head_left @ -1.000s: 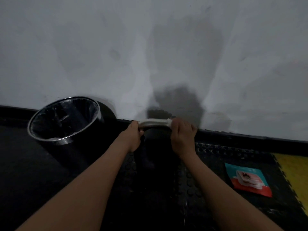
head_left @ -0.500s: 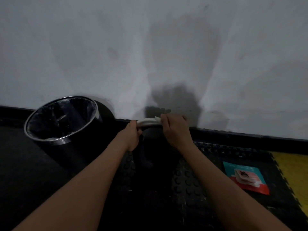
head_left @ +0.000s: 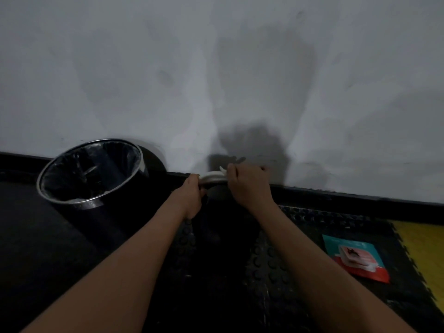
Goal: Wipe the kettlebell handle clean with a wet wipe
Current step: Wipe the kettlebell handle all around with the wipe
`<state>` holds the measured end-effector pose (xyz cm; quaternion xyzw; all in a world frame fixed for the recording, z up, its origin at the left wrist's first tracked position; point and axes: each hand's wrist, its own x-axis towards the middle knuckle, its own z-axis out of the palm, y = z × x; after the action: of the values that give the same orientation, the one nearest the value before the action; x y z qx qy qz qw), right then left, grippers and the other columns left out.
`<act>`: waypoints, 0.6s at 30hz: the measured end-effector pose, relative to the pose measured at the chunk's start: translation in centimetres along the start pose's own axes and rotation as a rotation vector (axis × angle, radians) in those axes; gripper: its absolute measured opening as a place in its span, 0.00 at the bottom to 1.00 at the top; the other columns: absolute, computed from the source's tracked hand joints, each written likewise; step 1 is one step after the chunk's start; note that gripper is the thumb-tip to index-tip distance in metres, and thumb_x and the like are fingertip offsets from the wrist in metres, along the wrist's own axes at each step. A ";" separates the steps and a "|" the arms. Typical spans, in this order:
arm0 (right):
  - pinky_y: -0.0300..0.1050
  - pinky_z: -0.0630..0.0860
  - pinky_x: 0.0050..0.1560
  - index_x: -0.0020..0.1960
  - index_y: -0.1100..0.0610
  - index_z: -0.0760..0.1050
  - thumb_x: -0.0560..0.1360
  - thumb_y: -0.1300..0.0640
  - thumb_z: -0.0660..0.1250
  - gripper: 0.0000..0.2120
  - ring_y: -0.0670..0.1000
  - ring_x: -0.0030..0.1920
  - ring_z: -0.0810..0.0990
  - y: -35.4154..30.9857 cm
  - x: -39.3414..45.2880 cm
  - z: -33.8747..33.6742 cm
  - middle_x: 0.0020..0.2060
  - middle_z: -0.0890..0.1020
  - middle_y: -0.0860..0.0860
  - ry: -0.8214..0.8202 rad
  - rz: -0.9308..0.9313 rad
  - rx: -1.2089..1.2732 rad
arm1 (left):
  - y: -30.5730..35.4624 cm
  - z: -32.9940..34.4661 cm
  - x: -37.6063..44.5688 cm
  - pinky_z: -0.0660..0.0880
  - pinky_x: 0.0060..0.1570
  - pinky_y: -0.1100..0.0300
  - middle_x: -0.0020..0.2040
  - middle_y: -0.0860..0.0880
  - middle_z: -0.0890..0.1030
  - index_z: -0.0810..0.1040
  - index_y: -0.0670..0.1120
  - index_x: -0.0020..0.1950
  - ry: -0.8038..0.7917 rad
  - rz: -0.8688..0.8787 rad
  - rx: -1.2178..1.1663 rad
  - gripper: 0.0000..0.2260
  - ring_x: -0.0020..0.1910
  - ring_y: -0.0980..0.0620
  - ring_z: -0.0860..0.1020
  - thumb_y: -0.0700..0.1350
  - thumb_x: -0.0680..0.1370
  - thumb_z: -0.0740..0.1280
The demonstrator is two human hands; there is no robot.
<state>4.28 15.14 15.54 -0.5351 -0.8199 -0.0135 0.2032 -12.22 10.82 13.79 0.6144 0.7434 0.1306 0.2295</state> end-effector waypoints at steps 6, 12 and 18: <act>0.48 0.63 0.47 0.47 0.49 0.70 0.78 0.51 0.50 0.10 0.54 0.46 0.73 2.5 -3.6 3.4 0.42 0.76 0.48 0.296 0.151 0.161 | 0.0 -0.1 -0.1 0.71 0.60 0.47 0.70 0.39 0.69 0.62 0.44 0.68 -0.009 -0.003 -0.016 0.17 0.61 0.35 0.75 0.50 0.82 0.58; 0.51 0.67 0.55 0.47 0.54 0.73 0.79 0.53 0.49 0.14 0.59 0.52 0.78 2.7 -1.3 1.6 0.47 0.81 0.57 0.005 0.325 0.283 | 0.2 -0.2 -0.2 0.71 0.60 0.49 0.69 0.40 0.71 0.62 0.44 0.69 -0.007 -0.011 -0.016 0.18 0.61 0.36 0.75 0.49 0.81 0.59; 0.58 0.71 0.52 0.56 0.60 0.72 0.78 0.57 0.53 0.13 0.63 0.50 0.80 0.9 0.9 -0.4 0.50 0.80 0.60 -0.198 -0.071 -0.136 | 0.4 -0.2 -0.2 0.70 0.60 0.50 0.69 0.40 0.71 0.61 0.44 0.70 -0.009 -0.021 -0.013 0.19 0.62 0.38 0.75 0.48 0.81 0.59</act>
<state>4.88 16.24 16.06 -0.5169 -0.8516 -0.0234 0.0836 -11.96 10.69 14.22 0.6056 0.7480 0.1304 0.2383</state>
